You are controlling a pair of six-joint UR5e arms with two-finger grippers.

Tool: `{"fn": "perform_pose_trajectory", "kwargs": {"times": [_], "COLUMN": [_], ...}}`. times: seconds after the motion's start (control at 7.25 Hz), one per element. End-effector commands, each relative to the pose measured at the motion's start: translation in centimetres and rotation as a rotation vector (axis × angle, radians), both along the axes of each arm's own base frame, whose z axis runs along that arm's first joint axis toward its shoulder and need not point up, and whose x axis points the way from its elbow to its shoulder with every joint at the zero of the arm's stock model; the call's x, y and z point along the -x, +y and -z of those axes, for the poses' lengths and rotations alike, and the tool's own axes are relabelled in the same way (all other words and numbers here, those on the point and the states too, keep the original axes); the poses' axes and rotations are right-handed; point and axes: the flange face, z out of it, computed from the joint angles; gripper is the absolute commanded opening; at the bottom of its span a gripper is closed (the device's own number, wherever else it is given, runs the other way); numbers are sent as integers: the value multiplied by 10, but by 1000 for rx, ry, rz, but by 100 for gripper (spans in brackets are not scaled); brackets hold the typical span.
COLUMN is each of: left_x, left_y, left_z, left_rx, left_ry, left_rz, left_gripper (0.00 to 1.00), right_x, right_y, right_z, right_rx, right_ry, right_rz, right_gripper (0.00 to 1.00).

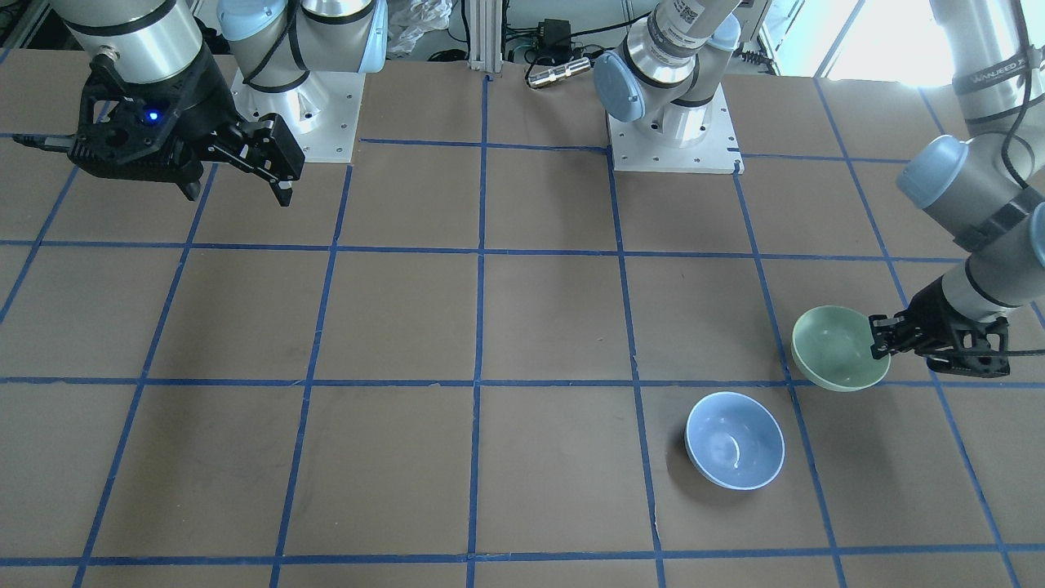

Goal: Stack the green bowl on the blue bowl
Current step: 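Lower the left gripper onto the pale green bowl rim and grasp it, then lift the pale green bowl and carry it over the blue bowl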

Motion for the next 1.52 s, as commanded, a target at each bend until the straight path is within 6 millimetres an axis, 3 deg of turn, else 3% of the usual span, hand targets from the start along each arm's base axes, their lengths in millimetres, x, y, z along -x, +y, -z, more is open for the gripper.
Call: {"fn": "perform_pose_trajectory", "kwargs": {"times": [0.0,0.14,0.41,0.55,1.1,1.38], "left_x": [23,74,164,181,182,181], "left_y": [-44,-70,-89,-93,-114,-117], "left_z": [-73,-104,-105,-97,-48,-33], "left_rx": [-6,16,21,14,6,9], "left_ry": [9,-5,-13,-3,69,65], "left_rz": [41,88,14,-12,-28,-18], "left_gripper": [0,0,0,0,0,0], "right_x": [0,0,0,0,0,0], "right_y": [0,0,0,0,0,0], "right_z": [0,1,0,0,0,0], "right_rx": [0,0,0,1,0,0], "right_ry": [0,0,0,0,0,0], "right_rz": [0,0,0,0,0,0], "right_gripper": [100,100,100,100,100,100]}}
